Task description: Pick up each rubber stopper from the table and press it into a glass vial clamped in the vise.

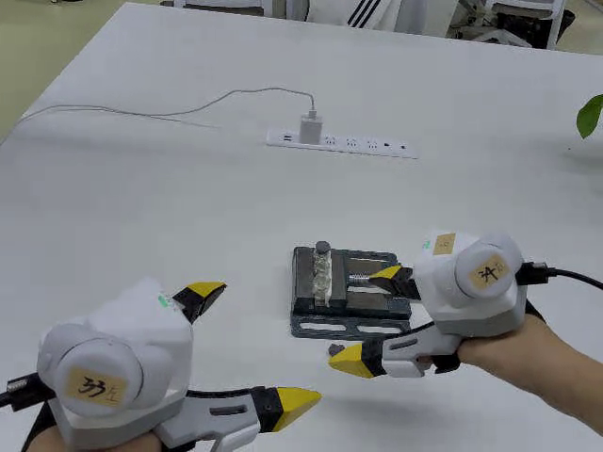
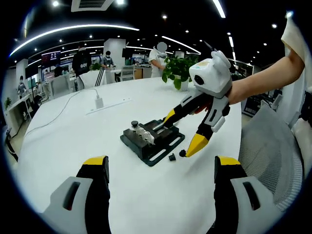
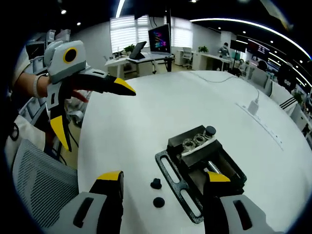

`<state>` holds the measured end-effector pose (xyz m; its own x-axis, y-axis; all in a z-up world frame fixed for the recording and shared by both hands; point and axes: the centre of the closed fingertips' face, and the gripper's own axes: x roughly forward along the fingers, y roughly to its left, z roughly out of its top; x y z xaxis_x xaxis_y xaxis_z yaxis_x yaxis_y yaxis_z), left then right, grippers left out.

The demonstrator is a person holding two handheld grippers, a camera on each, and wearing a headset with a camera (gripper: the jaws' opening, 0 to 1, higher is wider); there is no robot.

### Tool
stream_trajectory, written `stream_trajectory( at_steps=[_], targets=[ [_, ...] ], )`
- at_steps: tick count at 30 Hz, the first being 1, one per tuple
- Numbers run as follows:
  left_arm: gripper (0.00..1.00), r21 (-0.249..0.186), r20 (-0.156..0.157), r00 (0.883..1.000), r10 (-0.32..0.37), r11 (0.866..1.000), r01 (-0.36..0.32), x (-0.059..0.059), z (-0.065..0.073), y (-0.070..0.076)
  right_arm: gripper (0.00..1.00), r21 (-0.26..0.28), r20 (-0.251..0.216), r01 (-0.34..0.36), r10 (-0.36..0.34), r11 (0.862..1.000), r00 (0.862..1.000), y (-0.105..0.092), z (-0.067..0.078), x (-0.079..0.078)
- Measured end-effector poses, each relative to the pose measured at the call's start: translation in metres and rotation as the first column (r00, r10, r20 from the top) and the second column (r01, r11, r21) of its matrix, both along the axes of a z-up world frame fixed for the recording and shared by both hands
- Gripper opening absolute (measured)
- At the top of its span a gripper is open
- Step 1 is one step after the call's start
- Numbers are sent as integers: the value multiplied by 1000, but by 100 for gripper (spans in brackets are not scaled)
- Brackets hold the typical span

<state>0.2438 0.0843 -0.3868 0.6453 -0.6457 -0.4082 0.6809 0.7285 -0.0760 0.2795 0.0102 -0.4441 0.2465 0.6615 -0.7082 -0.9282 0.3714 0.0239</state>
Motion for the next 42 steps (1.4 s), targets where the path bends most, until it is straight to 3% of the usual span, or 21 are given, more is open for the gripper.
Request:
stream_trajectory(
  at_steps=[10, 19, 32, 42],
  targets=[
    [88, -6, -7, 1000, 3, 1000, -3, -2, -2, 2, 38, -18, -24, 6, -6, 1000, 1000, 1, -23, -10],
    [88, -8, -14, 1000, 0, 1000, 0, -3, -5, 2, 23, -23, -39, 27, -27, 999, 999, -2, -34, -14],
    [87, -12, -22, 1000, 3, 1000, -3, -2, -6, -1, 13, -33, -44, 54, -55, 998, 998, -2, -43, -10],
    [87, -14, -29, 1000, 0, 1000, -1, -3, -9, -4, 12, -23, -55, 65, -66, 998, 996, -2, -44, -10]
  ],
)
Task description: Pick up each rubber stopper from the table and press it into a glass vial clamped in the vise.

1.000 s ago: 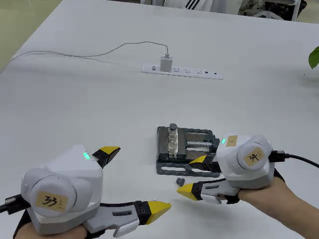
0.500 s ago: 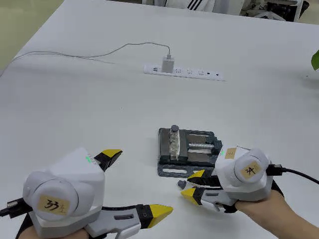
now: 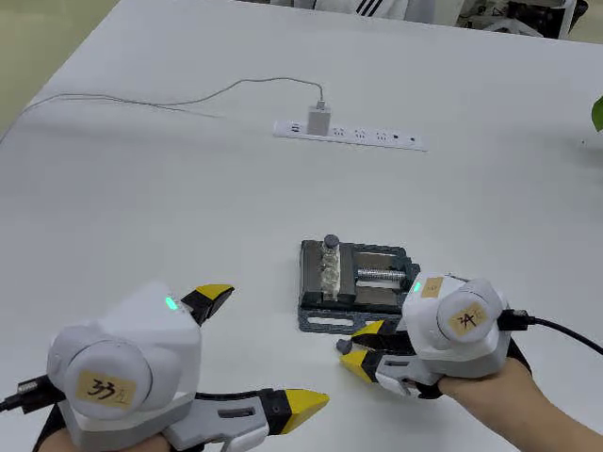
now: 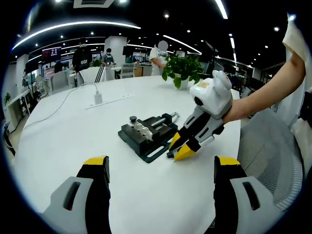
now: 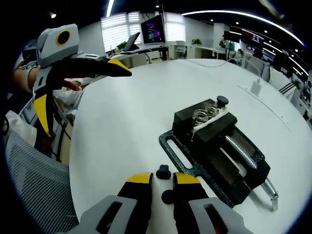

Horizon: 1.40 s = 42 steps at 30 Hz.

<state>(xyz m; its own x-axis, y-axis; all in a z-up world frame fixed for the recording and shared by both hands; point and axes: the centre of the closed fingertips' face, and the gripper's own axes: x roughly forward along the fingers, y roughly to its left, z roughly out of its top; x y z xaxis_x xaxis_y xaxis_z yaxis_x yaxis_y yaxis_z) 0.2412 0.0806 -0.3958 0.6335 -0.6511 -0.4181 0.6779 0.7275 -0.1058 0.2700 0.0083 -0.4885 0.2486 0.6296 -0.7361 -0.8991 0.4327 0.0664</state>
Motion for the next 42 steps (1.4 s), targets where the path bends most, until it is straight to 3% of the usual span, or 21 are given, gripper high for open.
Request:
stream_trajectory(
  at_steps=[35, 42],
  targets=[
    [86, 3, -12, 1000, -1, 1000, 1, 2, 0, 0, 8, -14, 19, -40, 41, 999, 999, -1, 6, 6],
    [84, 24, -5, 1000, -29, 999, 29, 0, -2, -2, 8, -14, 23, -72, 73, 997, 997, -3, 22, 4]
  ],
)
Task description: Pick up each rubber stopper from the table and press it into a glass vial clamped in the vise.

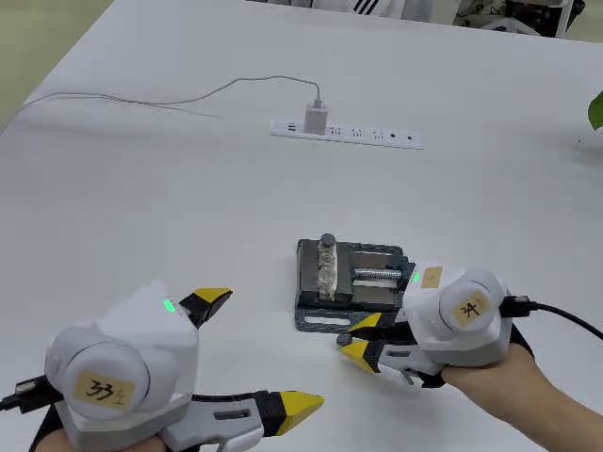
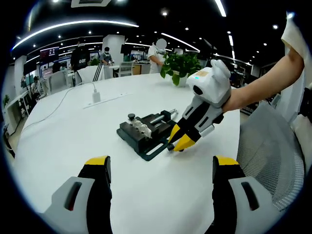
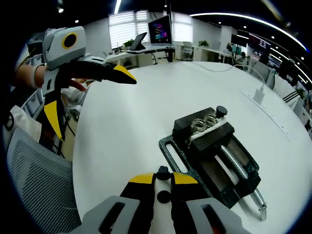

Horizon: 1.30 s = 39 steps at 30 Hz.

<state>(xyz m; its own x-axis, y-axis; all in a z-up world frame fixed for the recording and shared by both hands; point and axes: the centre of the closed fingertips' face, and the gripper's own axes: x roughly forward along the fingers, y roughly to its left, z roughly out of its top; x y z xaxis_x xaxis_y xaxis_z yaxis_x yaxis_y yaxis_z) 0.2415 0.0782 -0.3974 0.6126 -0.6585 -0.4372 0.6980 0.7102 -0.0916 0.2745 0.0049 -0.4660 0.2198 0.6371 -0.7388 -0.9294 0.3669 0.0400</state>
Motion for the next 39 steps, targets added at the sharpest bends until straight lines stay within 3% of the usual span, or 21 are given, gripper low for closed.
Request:
stream_trajectory(
  at_steps=[10, 14, 16, 18, 21, 28, 33, 37, 39],
  targets=[
    [77, 57, 45, 994, -100, 994, 97, 2, 8, -16, 7, -6, -20, -91, 91, 996, 996, -7, 39, -6],
    [76, 94, 66, 985, -157, 984, 151, 3, 10, -29, 7, -25, -15, -168, 168, 985, 986, -9, 56, -13],
    [73, 108, 68, 982, -176, 980, 169, 3, 11, -34, 7, -42, -6, -228, 228, 973, 974, -9, 64, -16],
    [72, 122, 78, 978, -194, 975, 184, 4, 12, -40, 7, -50, -9, -240, 240, 969, 971, -9, 73, -18],
    [70, 133, 83, 972, -219, 969, 207, 3, 13, -49, 7, -78, -8, -304, 304, 949, 953, -8, 83, -24],
    [55, 196, 71, 956, -284, 944, 266, 5, 11, -62, 7, -183, 16, -437, 447, 881, 894, -8, 99, -34],
    [44, 229, 72, 942, -329, 924, 305, 5, 13, -69, 7, -211, 9, -490, 503, 846, 864, -3, 109, -39],
    [35, 249, 66, 935, -348, 913, 322, 6, 14, -71, 7, -264, 8, -531, 552, 805, 834, -2, 110, -41],
    [31, 249, 59, 933, -355, 910, 330, 5, 14, -71, 7, -284, 2, -541, 565, 791, 825, -1, 109, -43]
  ],
)
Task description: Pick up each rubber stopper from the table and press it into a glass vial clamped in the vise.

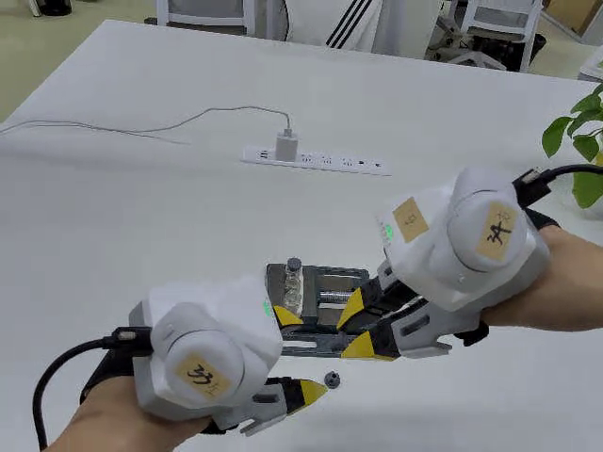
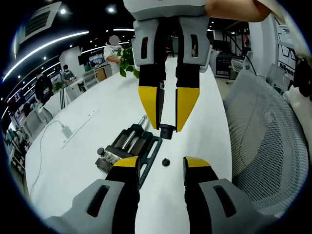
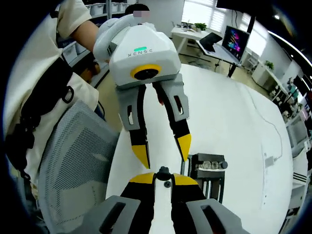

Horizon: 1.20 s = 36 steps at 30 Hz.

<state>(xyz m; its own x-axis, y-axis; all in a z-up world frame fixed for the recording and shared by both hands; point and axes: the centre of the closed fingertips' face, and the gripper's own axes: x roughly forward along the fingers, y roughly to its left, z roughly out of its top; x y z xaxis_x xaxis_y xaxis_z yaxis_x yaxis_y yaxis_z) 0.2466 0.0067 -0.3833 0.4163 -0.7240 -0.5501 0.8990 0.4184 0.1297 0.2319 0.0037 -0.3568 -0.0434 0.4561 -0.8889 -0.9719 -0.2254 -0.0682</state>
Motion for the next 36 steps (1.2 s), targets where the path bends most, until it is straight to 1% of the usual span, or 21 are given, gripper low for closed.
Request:
stream_trajectory(
  at_steps=[3, 8, 11, 14, 16, 19, 23, 28, 34, 36],
  targets=[
    [25, 9, 2, 1000, -17, 1000, 17, -1, 0, -2, 7, -21, 2, -7, 7, 1000, 1000, 1, -2, 0],
    [20, 15, 4, 999, -36, 999, 36, -3, 2, -5, 7, -57, -8, -9, 8, 998, 1000, -1, -9, 1],
    [18, 17, 7, 999, -43, 999, 43, -3, 3, -7, 7, -68, -11, -14, 14, 998, 1000, -1, -11, 0],
    [16, 10, 9, 999, -49, 999, 49, -4, 5, -10, 7, -73, -14, -13, 12, 997, 1000, 0, -13, -1],
    [13, 11, 13, 998, -61, 998, 60, -5, 5, -12, 7, -77, -16, -14, 13, 997, 1000, 0, -14, -2],
    [9, 9, 9, 997, -74, 997, 74, -8, 4, -14, 7, -92, -22, -18, 16, 996, 1000, -1, -17, -3],
    [8, 18, 11, 996, -85, 996, 85, -11, 3, -16, 7, -106, -33, -23, 20, 994, 999, -3, -20, -5],
    [7, 19, 12, 995, -96, 995, 96, -12, 3, -19, 7, -116, -38, -34, 30, 993, 999, -4, -22, -7],
    [6, 15, 8, 994, -106, 994, 106, -14, 4, -22, 7, -123, -41, -38, 34, 992, 999, -5, -24, -9],
    [6, 16, 1, 995, -104, 994, 104, -14, 3, -22, 7, -125, -41, -41, 36, 991, 999, -5, -25, -9]
  ],
)
